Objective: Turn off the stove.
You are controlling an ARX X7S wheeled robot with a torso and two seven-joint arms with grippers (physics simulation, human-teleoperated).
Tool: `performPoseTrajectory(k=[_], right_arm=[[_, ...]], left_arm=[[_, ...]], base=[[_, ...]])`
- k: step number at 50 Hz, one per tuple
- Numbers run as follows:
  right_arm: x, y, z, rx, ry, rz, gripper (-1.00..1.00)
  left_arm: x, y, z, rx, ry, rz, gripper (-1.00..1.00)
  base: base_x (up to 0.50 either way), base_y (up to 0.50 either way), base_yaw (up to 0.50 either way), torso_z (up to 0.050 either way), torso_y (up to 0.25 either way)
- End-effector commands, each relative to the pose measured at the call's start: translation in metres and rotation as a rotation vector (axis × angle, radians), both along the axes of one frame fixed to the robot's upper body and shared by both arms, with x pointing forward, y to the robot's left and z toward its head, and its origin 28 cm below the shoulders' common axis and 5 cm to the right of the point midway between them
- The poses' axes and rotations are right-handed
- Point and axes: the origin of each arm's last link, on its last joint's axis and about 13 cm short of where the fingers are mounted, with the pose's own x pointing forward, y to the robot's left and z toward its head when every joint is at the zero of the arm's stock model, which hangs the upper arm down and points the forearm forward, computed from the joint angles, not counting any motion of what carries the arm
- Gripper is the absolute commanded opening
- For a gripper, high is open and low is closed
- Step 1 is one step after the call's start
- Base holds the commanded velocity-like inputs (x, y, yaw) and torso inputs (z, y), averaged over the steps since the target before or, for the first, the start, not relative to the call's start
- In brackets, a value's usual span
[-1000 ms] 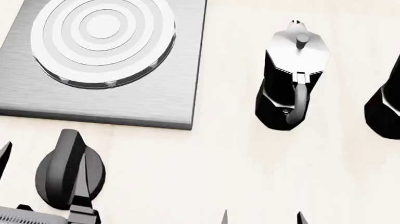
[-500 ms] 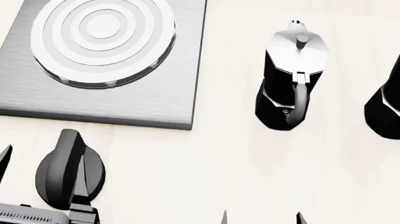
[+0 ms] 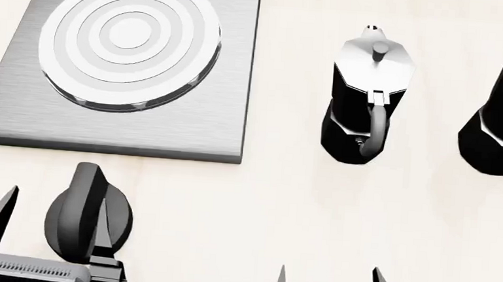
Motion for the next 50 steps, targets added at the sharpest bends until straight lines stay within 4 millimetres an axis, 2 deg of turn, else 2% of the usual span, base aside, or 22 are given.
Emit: performPoseTrajectory(k=[1, 50], right_arm=[[0.000, 0.000, 0.000, -0.001, -0.001, -0.001, 1.00], [-0.001, 0.000, 0.000, -0.001, -0.002, 0.000, 1.00]], left_arm=[[0.000, 0.004, -0.005, -0.006, 0.025, 0.015, 1.00], [-0.021, 0.013, -0.007, -0.037, 0.042, 0.057, 1.00]], base=[[0.00, 0.00, 0.00, 0.000, 0.000], [0.00, 0.00, 0.00, 0.000, 0.000]])
